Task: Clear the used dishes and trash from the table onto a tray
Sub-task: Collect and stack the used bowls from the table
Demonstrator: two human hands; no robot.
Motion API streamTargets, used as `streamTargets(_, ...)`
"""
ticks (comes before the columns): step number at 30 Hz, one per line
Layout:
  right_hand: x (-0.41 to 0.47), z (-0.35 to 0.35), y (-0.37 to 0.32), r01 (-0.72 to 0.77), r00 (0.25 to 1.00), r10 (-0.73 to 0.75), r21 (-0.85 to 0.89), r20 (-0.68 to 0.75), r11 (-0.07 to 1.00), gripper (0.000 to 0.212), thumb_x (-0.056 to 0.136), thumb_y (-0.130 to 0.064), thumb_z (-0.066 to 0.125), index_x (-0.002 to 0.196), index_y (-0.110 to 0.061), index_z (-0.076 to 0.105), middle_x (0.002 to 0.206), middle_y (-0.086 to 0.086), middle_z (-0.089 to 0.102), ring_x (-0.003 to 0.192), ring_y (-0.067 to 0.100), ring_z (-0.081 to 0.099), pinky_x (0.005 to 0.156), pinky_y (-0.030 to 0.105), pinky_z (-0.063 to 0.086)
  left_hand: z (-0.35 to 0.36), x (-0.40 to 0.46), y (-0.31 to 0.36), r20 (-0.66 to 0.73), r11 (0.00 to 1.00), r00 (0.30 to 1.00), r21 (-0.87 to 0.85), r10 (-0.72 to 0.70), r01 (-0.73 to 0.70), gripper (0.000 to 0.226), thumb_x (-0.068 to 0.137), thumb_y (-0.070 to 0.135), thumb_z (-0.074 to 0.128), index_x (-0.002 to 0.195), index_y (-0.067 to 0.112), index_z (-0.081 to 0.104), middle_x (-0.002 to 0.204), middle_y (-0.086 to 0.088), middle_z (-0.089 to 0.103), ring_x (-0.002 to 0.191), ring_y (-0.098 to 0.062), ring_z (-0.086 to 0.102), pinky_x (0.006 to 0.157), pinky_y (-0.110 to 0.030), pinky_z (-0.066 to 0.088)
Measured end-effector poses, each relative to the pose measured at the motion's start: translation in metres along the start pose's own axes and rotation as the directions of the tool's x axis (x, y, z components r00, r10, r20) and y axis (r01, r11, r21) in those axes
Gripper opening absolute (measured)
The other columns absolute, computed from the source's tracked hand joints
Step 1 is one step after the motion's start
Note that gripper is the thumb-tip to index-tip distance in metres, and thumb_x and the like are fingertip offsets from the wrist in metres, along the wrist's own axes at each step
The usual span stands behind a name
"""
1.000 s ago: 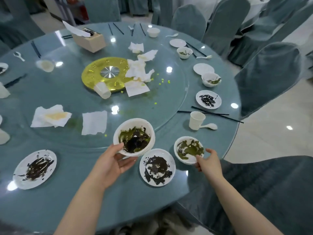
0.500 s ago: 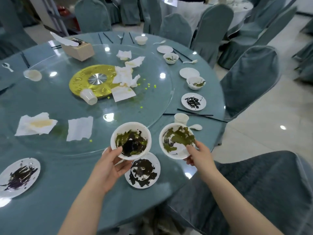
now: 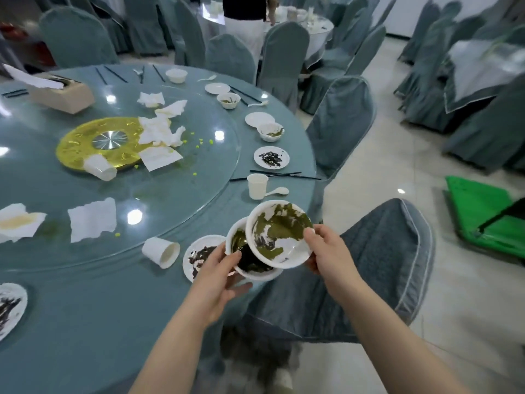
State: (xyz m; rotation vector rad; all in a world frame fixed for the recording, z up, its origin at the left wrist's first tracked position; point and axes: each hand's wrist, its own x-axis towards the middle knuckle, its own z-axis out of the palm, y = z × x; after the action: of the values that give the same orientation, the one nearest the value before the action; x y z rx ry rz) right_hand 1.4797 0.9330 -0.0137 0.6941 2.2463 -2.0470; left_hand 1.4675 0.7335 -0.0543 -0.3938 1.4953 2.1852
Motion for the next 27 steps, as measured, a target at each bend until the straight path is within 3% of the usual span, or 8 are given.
streamTargets(6, -0.024, -0.060, 0.009, 0.060, 0.995, -0.062, -0.019, -0.072, 0.998, 0.013, 0.095, -0.035, 0.052, 0.098, -0.028, 0.063, 0.082, 0.000, 0.071, 0.064, 0.014, 0.061, 0.058, 0.030, 0.051, 0.062, -0.006, -0.011, 0.144, 0.985, 0.989, 0.169, -0.045, 0.020, 0.024, 0.095, 0.021, 0.054, 0.117, 0.027, 0.061, 0.099, -0.002, 0.073, 0.085, -0.020, 0.072, 0.066, -0.033, 0.058)
streamTargets(10, -0.029, -0.116, 0.015, 0.128, 0.977, -0.132, -0.035, -0.166, 0.991, 0.008, 0.095, -0.032, 0.054, 0.092, -0.031, 0.061, 0.076, -0.013, 0.070, 0.063, 0.005, 0.066, 0.054, 0.022, 0.054, 0.121, -0.001, -0.026, 0.240, 0.965, 0.968, 0.260, -0.071, 0.006, 0.026, 0.096, 0.025, 0.052, 0.115, 0.040, 0.061, 0.099, 0.002, 0.073, 0.090, -0.017, 0.071, 0.069, -0.034, 0.058)
streamTargets(12, -0.028, -0.156, 0.018, 0.138, 0.961, -0.139, -0.020, -0.239, 0.990, 0.007, 0.094, -0.030, 0.055, 0.093, -0.030, 0.062, 0.078, -0.011, 0.070, 0.069, 0.008, 0.068, 0.056, 0.021, 0.054, 0.160, 0.004, -0.037, 0.301, 0.960, 0.949, 0.281, -0.089, 0.001, 0.027, 0.097, 0.025, 0.050, 0.109, 0.045, 0.064, 0.100, 0.004, 0.073, 0.088, -0.014, 0.071, 0.069, -0.033, 0.058)
streamTargets(16, -0.024, -0.254, 0.024, 0.143, 0.922, -0.144, -0.031, -0.359, 0.989, 0.012, 0.093, -0.029, 0.051, 0.095, -0.032, 0.063, 0.091, -0.007, 0.068, 0.082, 0.014, 0.067, 0.068, 0.034, 0.058, 0.255, 0.015, -0.067, 0.421, 0.954, 0.895, 0.298, -0.144, 0.013, 0.030, 0.096, 0.019, 0.051, 0.106, 0.043, 0.067, 0.098, 0.005, 0.073, 0.078, -0.010, 0.071, 0.068, -0.033, 0.057)
streamTargets(19, -0.020, -0.329, 0.025, 0.113, 0.935, -0.085, 0.061, -0.345, 0.992, 0.027, 0.095, -0.027, 0.045, 0.089, -0.045, 0.064, 0.085, -0.015, 0.069, 0.076, 0.009, 0.069, 0.063, 0.033, 0.059, 0.330, 0.024, -0.095, 0.482, 0.952, 0.855, 0.305, -0.190, 0.040, 0.031, 0.093, 0.015, 0.052, 0.112, 0.036, 0.066, 0.088, 0.005, 0.073, 0.062, -0.006, 0.067, 0.069, -0.033, 0.056)
streamTargets(21, -0.015, -0.376, 0.028, 0.085, 0.937, -0.069, 0.031, -0.342, 0.996, 0.032, 0.095, -0.030, 0.042, 0.085, -0.051, 0.064, 0.082, -0.020, 0.069, 0.077, 0.009, 0.068, 0.065, 0.033, 0.060, 0.373, 0.029, -0.114, 0.491, 0.950, 0.842, 0.303, -0.223, 0.076, 0.032, 0.092, 0.013, 0.052, 0.109, 0.036, 0.067, 0.090, 0.002, 0.073, 0.068, -0.012, 0.070, 0.070, -0.033, 0.056)
streamTargets(24, -0.004, -0.437, 0.036, 0.027, 0.949, -0.026, -0.001, -0.314, 1.000, 0.024, 0.093, -0.038, 0.040, 0.092, -0.047, 0.063, 0.089, -0.016, 0.069, 0.088, 0.013, 0.065, 0.071, 0.036, 0.057, 0.429, 0.036, -0.137, 0.493, 0.951, 0.833, 0.285, -0.250, 0.117, 0.030, 0.092, 0.014, 0.053, 0.103, 0.037, 0.070, 0.090, 0.001, 0.074, 0.080, -0.021, 0.072, 0.068, -0.033, 0.056)
streamTargets(27, 0.012, -0.477, 0.045, -0.027, 0.964, 0.042, 0.062, -0.263, 0.998, 0.024, 0.094, -0.034, 0.040, 0.095, -0.043, 0.063, 0.088, -0.012, 0.071, 0.083, 0.014, 0.068, 0.062, 0.032, 0.057, 0.469, 0.045, -0.151, 0.464, 0.952, 0.848, 0.271, -0.257, 0.141, 0.020, 0.091, 0.023, 0.057, 0.102, 0.033, 0.072, 0.092, -0.002, 0.074, 0.082, -0.023, 0.072, 0.068, -0.033, 0.056)
